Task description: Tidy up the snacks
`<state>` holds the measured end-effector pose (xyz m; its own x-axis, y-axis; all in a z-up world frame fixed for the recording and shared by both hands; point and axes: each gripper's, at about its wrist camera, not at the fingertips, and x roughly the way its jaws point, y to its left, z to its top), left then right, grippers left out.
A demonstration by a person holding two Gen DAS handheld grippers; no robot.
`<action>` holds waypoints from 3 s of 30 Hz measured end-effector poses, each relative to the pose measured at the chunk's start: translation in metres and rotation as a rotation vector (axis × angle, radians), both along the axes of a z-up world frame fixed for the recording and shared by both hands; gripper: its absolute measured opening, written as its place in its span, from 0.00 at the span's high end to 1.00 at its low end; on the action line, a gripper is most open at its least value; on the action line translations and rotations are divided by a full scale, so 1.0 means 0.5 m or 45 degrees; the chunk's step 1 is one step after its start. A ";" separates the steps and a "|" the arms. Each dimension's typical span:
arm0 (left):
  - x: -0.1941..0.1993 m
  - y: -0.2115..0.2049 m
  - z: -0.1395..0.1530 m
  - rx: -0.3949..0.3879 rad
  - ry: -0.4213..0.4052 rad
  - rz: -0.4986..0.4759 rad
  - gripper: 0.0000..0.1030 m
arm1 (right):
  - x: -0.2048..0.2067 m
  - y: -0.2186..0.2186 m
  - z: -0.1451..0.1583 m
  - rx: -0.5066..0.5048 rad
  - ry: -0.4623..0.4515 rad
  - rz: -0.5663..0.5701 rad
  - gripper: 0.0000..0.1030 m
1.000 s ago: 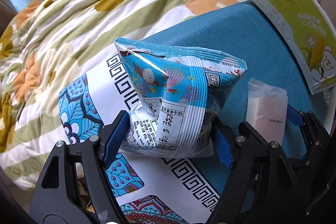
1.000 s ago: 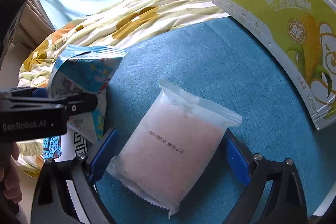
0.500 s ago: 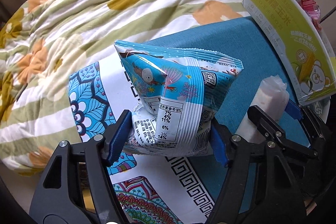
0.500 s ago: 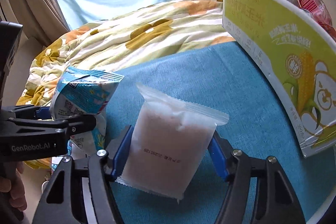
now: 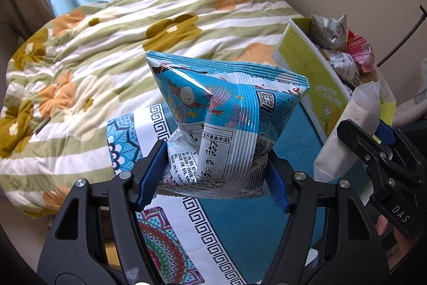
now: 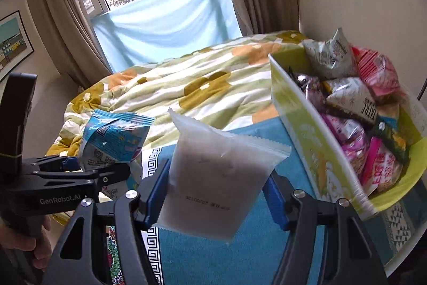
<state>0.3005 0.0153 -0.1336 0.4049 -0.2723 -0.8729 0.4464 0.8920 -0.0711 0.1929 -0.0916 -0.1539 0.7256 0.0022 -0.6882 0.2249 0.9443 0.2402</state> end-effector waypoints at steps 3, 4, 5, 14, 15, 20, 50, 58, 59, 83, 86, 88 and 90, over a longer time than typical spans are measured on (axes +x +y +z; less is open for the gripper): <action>-0.026 -0.057 0.048 -0.030 -0.046 -0.004 0.36 | -0.028 -0.049 0.058 -0.012 -0.046 0.022 0.41; -0.035 -0.080 0.062 -0.040 -0.059 -0.006 0.36 | -0.038 -0.070 0.074 -0.015 -0.059 0.029 0.41; -0.042 -0.105 0.073 -0.049 -0.067 -0.004 0.36 | -0.045 -0.091 0.089 -0.023 -0.064 0.039 0.41; -0.109 -0.377 0.094 -0.122 -0.056 0.016 0.36 | -0.108 -0.347 0.162 -0.063 -0.025 0.088 0.41; -0.112 -0.409 0.086 -0.124 -0.046 0.018 0.36 | -0.114 -0.376 0.164 -0.064 -0.022 0.090 0.41; -0.124 -0.530 0.036 -0.130 0.024 0.075 0.35 | -0.128 -0.501 0.161 -0.040 0.009 0.125 0.41; -0.254 -0.470 -0.021 -0.022 0.043 0.408 0.00 | -0.089 -0.635 0.040 0.029 0.173 0.339 0.00; -0.276 -0.451 0.008 -0.048 -0.008 0.404 0.00 | -0.110 -0.615 0.065 -0.001 0.141 0.330 0.00; -0.281 -0.447 0.018 -0.052 -0.025 0.401 0.00 | -0.114 -0.613 0.073 -0.007 0.131 0.330 0.00; -0.624 -0.229 0.281 -0.013 -0.657 0.465 0.00 | -0.432 -0.349 0.293 -0.241 -0.191 0.179 0.00; -0.651 -0.215 0.280 -0.040 -0.654 0.461 0.00 | -0.458 -0.321 0.293 -0.273 -0.198 0.172 0.00; -0.661 -0.208 0.280 -0.055 -0.654 0.463 0.00 | -0.468 -0.309 0.291 -0.293 -0.198 0.169 0.00; -0.668 -0.203 0.282 -0.060 -0.656 0.465 0.00 | -0.480 -0.295 0.287 -0.300 -0.195 0.168 0.00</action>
